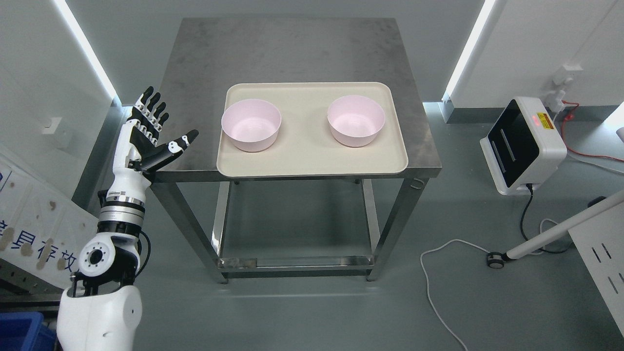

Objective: Stack pink IKEA bowls on left shelf middle
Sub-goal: 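Reach the left hand toward the pink bowl nearer the left arm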

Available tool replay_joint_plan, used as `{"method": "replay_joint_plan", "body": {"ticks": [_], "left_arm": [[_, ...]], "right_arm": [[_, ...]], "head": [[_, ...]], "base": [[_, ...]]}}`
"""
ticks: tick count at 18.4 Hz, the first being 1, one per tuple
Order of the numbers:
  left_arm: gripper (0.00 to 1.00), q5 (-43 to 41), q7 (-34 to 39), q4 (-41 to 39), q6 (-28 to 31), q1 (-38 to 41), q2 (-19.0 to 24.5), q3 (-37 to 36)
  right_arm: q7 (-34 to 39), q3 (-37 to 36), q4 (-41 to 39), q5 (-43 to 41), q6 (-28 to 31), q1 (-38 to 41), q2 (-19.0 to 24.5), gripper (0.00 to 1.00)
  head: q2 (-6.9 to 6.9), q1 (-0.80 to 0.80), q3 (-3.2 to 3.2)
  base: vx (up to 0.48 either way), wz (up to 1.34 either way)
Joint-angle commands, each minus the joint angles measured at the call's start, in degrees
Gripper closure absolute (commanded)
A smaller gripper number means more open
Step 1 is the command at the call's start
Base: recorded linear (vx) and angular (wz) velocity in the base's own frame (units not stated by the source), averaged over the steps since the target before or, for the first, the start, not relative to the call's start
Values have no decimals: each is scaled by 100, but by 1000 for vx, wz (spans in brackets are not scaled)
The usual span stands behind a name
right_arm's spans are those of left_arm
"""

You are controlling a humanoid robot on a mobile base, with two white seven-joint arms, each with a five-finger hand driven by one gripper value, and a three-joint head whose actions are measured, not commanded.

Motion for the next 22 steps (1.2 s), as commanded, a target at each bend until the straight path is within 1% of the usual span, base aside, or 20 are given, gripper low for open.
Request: {"method": "replay_joint_plan", "body": {"ticks": [1,3,5,8,11,14,17,18,20,22], "left_arm": [[0,-531,-22,132,14,-300,-3,-686],[0,-956,-22,543,23,-844,-30,-1046],[0,-1141,-31,992,23,-1284,-30,-1398],[0,-1676,-171,1678,5,-1690,5,-2031],[4,-2056,-338,2215,14,-1971,-21,-2147],[5,-2336,-339,2785,14,-2243,40,-2086],[5,-2382,-356,2972,14,-2323,180,-1928],[5,-2355,-373,2963,14,-2323,233,-1753],[5,-2320,-487,2884,14,-2297,190,-1262],[6,-2206,-977,2639,22,-2271,94,-595]], "right_arm": [[2,-70,-193,0,4,167,-100,0],[2,-62,-193,0,4,167,-100,0],[2,-70,-193,0,-5,167,-100,0],[2,-62,-193,0,-5,167,-100,0],[2,-62,-193,0,4,167,-100,0],[2,-62,-193,0,-5,167,-100,0],[2,-70,-193,0,-5,167,-100,0],[2,-70,-193,0,4,167,-100,0],[2,-62,-193,0,-5,167,-100,0],[2,-62,-193,0,-5,167,-100,0]], "head": [[0,0,0],[0,0,0],[0,0,0],[0,0,0],[0,0,0],[2,0,0],[2,0,0],[2,0,0],[2,0,0],[2,0,0]], "base": [[0,0],[0,0],[0,0],[0,0],[0,0],[11,0],[30,0],[39,0],[47,0],[64,0]]}}
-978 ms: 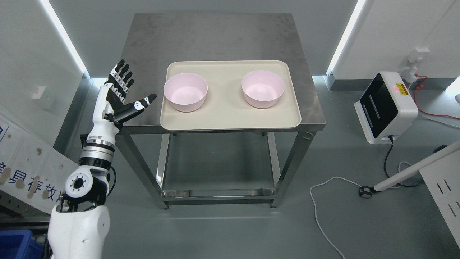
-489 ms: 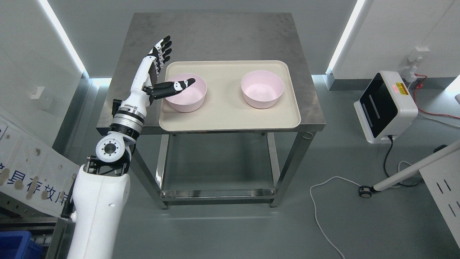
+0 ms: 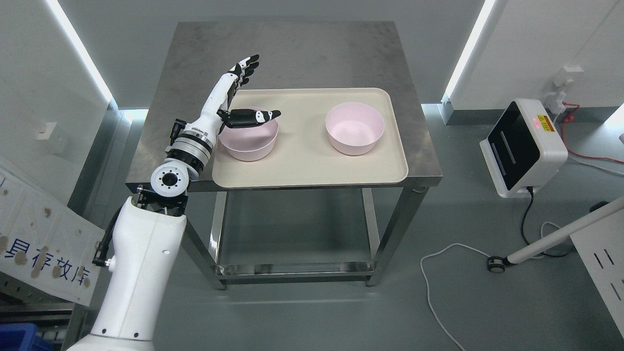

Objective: Stack pink IKEA bowls on left shelf middle
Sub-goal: 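Reach the left hand toward the pink bowl nearer the left arm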

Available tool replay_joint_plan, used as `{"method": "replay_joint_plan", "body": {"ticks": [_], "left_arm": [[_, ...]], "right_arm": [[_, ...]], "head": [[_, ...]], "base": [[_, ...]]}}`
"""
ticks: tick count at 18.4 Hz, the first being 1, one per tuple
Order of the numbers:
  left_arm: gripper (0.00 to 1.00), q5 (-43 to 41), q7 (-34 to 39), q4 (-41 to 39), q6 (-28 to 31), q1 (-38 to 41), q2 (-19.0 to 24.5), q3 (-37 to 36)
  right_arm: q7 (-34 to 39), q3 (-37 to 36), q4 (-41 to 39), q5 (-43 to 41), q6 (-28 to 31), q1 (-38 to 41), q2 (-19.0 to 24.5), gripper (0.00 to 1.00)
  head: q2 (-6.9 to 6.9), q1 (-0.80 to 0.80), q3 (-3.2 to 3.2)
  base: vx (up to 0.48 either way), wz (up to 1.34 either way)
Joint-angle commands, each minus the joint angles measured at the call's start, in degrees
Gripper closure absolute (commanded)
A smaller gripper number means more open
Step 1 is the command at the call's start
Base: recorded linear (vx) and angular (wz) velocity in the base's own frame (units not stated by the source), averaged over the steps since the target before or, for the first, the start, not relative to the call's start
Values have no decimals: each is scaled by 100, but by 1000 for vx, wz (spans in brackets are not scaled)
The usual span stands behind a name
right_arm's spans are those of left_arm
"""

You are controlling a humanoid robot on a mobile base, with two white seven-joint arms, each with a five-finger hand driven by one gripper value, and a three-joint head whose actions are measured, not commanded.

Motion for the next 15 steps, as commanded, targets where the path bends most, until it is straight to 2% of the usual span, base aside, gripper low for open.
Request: {"method": "replay_joint_plan", "body": {"ticks": [1,4,6,9,12,15], "left_arm": [[7,59,-660,393,24,-101,-55,1159],[11,139,-996,23,233,-30,41,1635],[11,139,-1372,-197,576,66,338,1794],[10,139,-1787,-250,595,286,735,1768],[10,139,-1989,-303,604,339,771,1707],[11,139,-2007,-303,613,339,727,1348]], "right_arm": [[1,-61,-193,0,-8,167,-100,0],[1,-61,-193,0,-16,167,-100,0],[1,-61,-193,0,-16,167,-100,0],[1,-70,-193,0,-8,167,-100,0],[1,-61,-193,0,-8,167,-100,0],[1,-70,-193,0,-8,167,-100,0]], "head": [[0,0,0],[0,0,0],[0,0,0],[0,0,0],[0,0,0],[0,0,0]], "base": [[73,0],[71,0],[50,0],[27,0],[4,0],[0,0]]}}
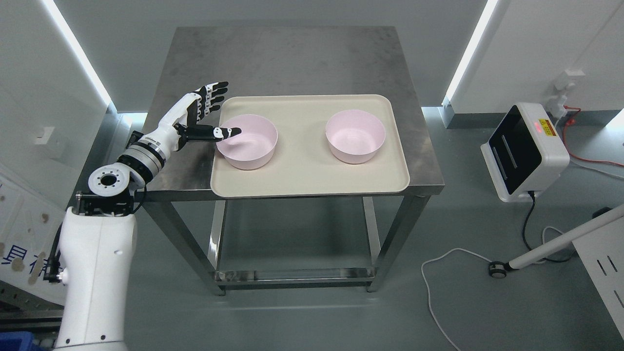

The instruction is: Stack pink IKEA bowls on left shelf middle

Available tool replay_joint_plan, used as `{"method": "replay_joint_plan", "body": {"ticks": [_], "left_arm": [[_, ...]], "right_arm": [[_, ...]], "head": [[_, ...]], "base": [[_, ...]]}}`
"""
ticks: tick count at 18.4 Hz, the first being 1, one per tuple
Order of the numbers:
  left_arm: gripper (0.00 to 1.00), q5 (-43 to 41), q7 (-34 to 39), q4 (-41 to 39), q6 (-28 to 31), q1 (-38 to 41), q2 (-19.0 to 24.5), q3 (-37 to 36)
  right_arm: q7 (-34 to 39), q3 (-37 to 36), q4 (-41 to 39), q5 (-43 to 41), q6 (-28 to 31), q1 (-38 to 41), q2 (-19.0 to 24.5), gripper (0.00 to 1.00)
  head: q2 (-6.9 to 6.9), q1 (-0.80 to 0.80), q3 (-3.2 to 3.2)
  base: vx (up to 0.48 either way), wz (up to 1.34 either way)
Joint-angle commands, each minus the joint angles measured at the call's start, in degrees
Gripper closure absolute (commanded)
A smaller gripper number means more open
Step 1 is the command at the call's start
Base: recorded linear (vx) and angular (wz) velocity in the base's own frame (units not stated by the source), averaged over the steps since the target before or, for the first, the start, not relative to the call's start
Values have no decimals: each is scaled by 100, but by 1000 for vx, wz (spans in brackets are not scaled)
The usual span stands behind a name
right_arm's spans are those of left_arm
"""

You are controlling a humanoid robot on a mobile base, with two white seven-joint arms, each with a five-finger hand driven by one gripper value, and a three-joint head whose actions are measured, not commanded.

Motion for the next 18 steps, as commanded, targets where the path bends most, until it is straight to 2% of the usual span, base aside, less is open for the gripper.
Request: {"method": "replay_joint_plan", "body": {"ticks": [1,6,12,18], "left_arm": [[11,11,-77,-169,10,93,283,-42],[14,-7,-16,-169,-25,102,143,-745],[30,-33,89,-90,-34,32,10,-799],[34,-410,37,16,-78,6,28,-948]], "right_arm": [[1,-62,-193,0,5,167,-100,0],[1,-70,-193,0,5,167,-100,0],[1,-62,-193,0,-4,167,-100,0],[1,-70,-193,0,5,167,-100,0]], "head": [[0,0,0],[0,0,0],[0,0,0],[1,0,0]], "base": [[0,0],[0,0],[0,0],[0,0]]}}
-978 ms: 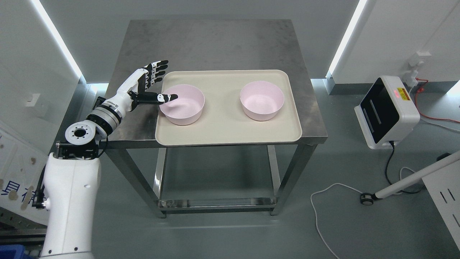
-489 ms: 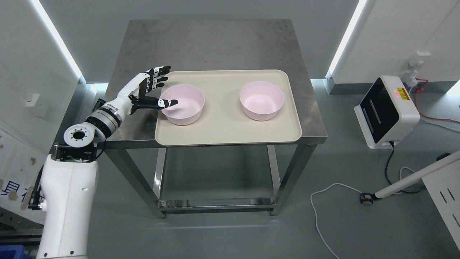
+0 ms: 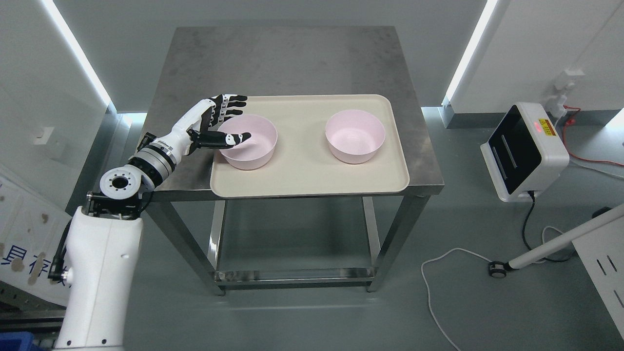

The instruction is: Stack pink IKEA bowls on left shelf middle

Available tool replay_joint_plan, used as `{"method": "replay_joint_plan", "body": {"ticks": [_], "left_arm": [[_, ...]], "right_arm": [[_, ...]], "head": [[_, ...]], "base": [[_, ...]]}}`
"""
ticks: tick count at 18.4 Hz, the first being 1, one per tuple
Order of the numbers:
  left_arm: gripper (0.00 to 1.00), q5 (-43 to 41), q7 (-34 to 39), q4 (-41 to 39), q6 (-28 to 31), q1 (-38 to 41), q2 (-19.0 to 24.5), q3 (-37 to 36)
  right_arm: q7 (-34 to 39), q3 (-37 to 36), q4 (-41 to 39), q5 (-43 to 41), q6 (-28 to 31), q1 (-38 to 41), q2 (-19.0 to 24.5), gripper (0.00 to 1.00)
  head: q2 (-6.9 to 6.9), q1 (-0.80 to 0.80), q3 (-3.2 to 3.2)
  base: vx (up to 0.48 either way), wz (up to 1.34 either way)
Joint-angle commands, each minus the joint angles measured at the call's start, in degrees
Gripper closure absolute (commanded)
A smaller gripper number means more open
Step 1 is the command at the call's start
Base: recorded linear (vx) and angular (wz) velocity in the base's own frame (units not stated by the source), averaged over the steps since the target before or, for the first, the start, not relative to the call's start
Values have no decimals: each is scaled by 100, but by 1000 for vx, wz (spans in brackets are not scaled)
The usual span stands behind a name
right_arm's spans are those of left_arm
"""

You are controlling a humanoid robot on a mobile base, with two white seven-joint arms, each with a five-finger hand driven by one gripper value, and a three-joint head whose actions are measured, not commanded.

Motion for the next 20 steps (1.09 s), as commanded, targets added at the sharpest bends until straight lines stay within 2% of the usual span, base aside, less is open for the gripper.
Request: {"method": "replay_joint_plan", "body": {"ticks": [1,9,12,14,20], "left_arm": [[36,-324,-30,82,-61,-55,-32,-383],[71,-325,-56,82,-351,-90,-41,-339],[76,-334,-56,82,-447,-90,-50,-366],[84,-334,-56,82,-596,-72,-59,-392],[91,-334,-74,91,-685,-55,-129,-384]], "right_arm": [[2,-62,-193,0,2,167,-100,0],[2,-62,-193,0,2,167,-100,0],[2,-62,-193,0,10,167,-100,0],[2,-70,-193,0,11,167,-100,0],[2,-62,-193,0,2,167,-100,0]], "head": [[0,0,0],[0,0,0],[0,0,0],[0,0,0],[0,0,0]], "base": [[0,0],[0,0],[0,0],[0,0],[0,0]]}}
